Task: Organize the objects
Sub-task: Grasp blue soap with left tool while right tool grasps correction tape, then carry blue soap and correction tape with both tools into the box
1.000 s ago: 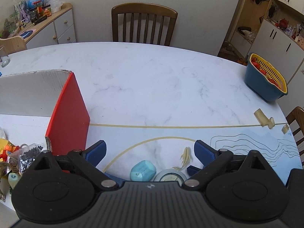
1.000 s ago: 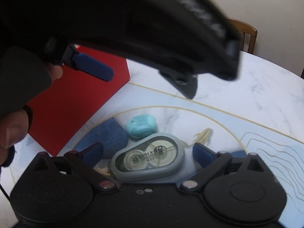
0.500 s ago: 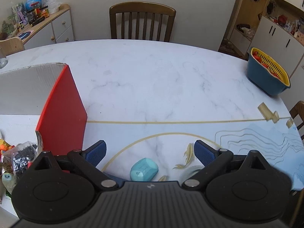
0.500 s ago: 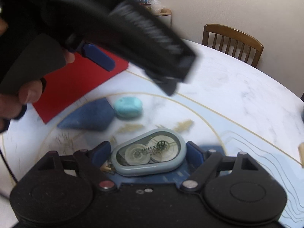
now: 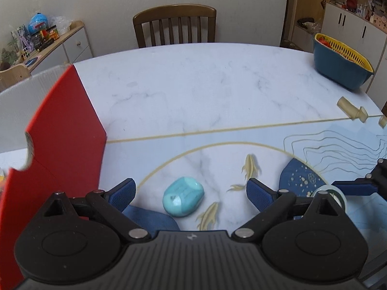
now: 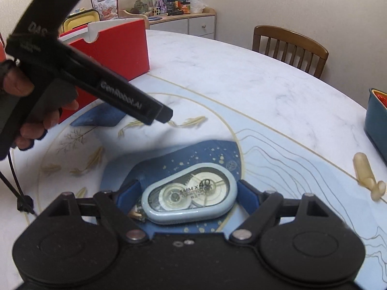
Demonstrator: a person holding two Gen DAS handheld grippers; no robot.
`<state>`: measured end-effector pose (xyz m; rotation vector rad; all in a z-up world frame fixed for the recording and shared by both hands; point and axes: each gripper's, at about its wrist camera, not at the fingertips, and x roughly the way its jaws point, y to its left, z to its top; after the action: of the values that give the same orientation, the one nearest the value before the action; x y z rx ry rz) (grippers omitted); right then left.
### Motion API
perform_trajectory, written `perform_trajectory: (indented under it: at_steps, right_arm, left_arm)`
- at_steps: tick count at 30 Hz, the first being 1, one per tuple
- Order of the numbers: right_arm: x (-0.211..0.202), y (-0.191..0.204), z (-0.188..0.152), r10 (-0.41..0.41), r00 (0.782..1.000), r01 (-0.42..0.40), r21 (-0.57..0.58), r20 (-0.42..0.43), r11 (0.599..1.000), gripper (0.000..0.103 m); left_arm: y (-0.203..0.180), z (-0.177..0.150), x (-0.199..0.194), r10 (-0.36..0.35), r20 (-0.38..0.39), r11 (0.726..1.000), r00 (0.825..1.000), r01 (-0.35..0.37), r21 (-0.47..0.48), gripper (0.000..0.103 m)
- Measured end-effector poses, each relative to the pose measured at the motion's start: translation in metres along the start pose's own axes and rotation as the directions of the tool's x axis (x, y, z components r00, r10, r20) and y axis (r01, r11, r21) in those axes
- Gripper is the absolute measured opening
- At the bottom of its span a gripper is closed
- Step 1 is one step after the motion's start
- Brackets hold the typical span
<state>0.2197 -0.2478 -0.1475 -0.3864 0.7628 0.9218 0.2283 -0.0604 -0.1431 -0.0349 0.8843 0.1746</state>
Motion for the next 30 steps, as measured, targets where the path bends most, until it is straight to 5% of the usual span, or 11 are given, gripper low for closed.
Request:
perform_trajectory:
  at_steps: [7,13,30]
  right_arm:
    - [-0.002,0.000,-0.001,0.002,1.000,-0.002,0.011,-0.003,1.000,0.084]
    - [-0.002,-0.001,-0.001,-0.004,1.000,0.004,0.025,-0.011,1.000,0.084]
    - [-0.044,0.007,0.024,-0.038,0.999,0.035,0.091,0.038,0.995,0.084]
  left_arm:
    - [0.005,-0.004,0.006,-0.002,-0.016,0.999,1.000,0.001,-0.046,0.074]
    - [0.002,-0.004,0.000,-0.015,-0.001,0.999,1.000,0.015,-0.043,0.036]
    - [0.003,0.003,-0.048,-0.082,0.027,0.996,0.996,0.083,-0.021,0.035]
